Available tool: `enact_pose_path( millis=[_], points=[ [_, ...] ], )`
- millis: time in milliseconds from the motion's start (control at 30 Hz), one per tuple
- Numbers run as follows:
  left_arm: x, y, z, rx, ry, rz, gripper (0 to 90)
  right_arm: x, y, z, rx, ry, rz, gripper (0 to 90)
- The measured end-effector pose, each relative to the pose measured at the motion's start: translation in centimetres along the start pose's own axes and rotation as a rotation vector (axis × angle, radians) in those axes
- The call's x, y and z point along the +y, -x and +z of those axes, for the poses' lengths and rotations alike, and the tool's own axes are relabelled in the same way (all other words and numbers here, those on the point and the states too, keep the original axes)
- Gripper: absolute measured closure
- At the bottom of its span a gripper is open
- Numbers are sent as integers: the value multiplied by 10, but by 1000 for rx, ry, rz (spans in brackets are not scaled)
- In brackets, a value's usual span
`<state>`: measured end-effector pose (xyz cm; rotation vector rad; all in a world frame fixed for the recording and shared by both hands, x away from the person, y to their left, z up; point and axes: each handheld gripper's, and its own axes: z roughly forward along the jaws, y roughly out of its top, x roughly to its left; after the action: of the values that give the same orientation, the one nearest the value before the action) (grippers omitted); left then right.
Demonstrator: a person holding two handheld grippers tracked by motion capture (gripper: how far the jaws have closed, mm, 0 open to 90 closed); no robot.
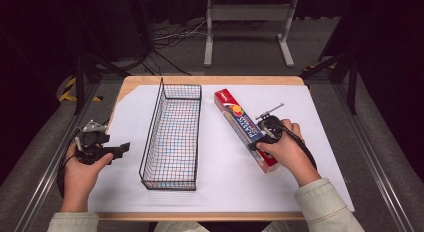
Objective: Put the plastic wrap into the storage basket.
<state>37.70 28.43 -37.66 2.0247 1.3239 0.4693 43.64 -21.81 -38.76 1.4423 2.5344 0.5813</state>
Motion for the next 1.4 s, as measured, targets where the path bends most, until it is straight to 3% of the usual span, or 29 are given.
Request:
enact_pose_path(
  millis=[167, 267, 333, 367, 400, 467, 600, 633, 733, 833, 1000, 1100, 1167, 1300, 1400],
  points=[
    [0, 1, 0, 18, 10, 17, 247, -1, -2, 7, -8, -18, 0, 215],
    [-1, -1, 0, 12, -2, -12, 239, -2, -2, 11, -18, -28, -7, 223],
    [-1, -5, -3, 32, -20, -55, 292, -3, -4, 14, -26, -41, -11, 265],
    [-1, -5, -3, 32, -20, -55, 299, -3, -4, 14, -26, -41, -11, 265],
    [-1, -7, -4, 9, -10, -62, 284, -4, -5, 16, -48, -65, -14, 317],
    [-1, -7, -5, 8, -4, -66, 278, -4, -5, 17, -60, -77, -9, 320],
    [-2, -9, -5, -35, 1, -82, 298, -3, -7, 18, -70, -87, 10, 369],
    [-3, -8, -6, -37, 14, -85, 347, -2, -8, 18, -81, -96, 15, 381],
    [-4, -8, -5, -18, 22, -66, 344, -1, -9, 18, -91, -108, 30, 395],
    [-4, -9, -6, -25, 48, -60, 301, -1, -9, 17, -89, -109, 40, 400],
    [-2, -6, -4, 15, 30, -62, 170, -2, -6, 15, -74, -81, 46, 407],
    [1, -4, -6, 4, 24, -62, 115, -1, -3, 8, -56, -62, 54, 410],
    [2, -3, -7, -12, 33, -36, 62, 0, -2, 3, -56, -69, 56, 413],
    [5, -1, -8, 5, 41, -37, 68, 1, -1, -5, -60, -61, 49, 414],
    [5, 1, -10, -1, 49, -2, 68, 2, 2, -13, -56, -45, 40, 416]
  ],
)
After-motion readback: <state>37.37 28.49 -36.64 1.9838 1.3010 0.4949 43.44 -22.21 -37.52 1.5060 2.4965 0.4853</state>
